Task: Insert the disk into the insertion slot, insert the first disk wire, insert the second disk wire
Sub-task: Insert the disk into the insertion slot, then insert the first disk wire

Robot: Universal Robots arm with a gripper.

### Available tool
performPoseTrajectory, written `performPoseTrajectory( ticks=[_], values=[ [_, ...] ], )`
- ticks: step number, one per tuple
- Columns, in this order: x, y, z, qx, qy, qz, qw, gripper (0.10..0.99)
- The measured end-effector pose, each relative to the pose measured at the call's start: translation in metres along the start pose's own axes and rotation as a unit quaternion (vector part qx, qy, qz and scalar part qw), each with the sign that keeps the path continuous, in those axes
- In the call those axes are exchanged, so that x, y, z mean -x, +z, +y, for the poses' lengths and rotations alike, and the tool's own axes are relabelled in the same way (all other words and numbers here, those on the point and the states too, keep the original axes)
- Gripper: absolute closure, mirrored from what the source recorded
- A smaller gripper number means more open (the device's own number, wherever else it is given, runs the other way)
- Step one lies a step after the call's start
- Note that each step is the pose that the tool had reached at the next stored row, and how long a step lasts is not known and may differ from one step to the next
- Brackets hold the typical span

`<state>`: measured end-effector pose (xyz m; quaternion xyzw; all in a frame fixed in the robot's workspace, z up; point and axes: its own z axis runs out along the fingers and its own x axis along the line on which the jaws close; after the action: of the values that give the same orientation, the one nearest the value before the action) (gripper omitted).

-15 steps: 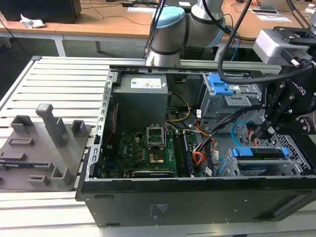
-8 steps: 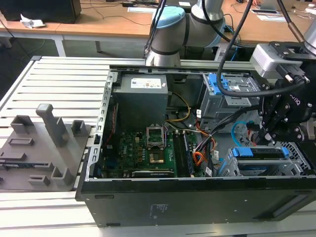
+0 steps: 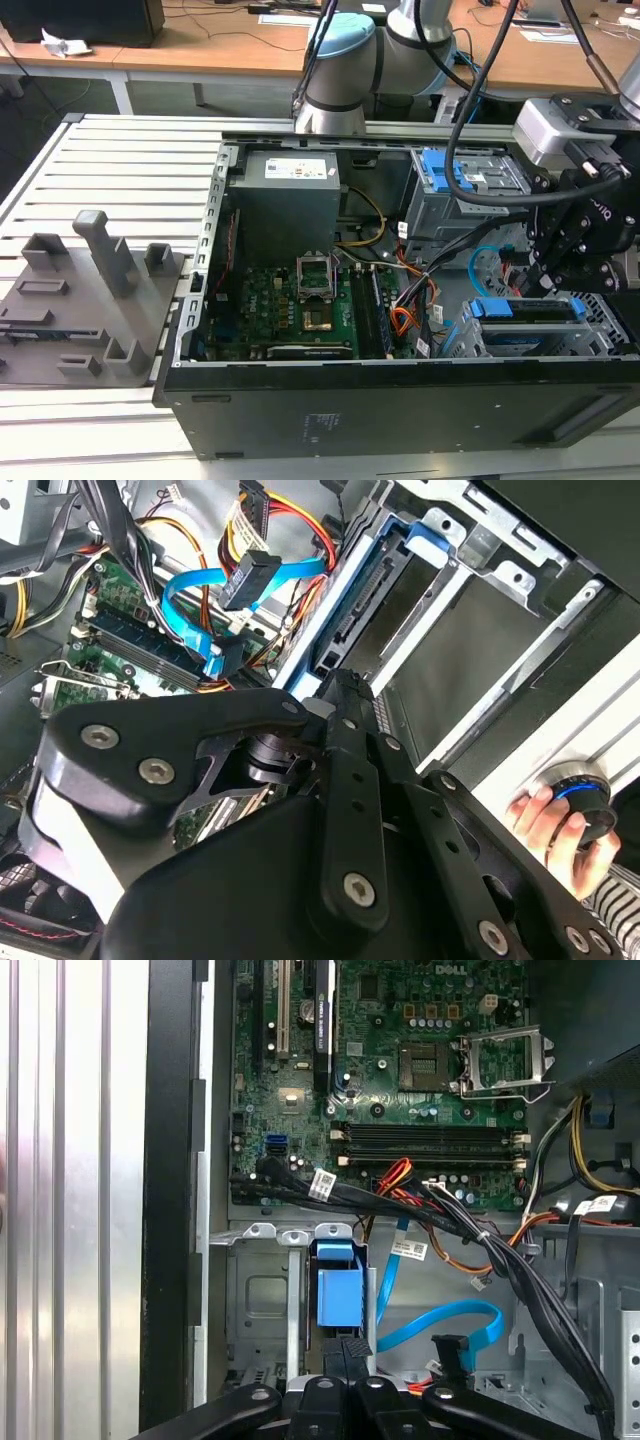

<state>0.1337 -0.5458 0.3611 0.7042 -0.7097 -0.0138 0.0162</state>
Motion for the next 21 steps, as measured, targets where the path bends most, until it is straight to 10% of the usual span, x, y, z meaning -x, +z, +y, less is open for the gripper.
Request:
performPoseTrajectory(
  ticks=[6, 14, 21],
  values=[
    [0.0, 0.0, -0.0002, 0.0, 0.0, 0.0, 1.0, 0.98],
    [0.0003, -0.0008, -0.0195, 0.0004, 0.0, 0.0, 1.0, 0.98],
    [0.0003, -0.0145, -0.0195, 0.0004, 0.0, -0.0002, 1.0, 0.98]
  ],
)
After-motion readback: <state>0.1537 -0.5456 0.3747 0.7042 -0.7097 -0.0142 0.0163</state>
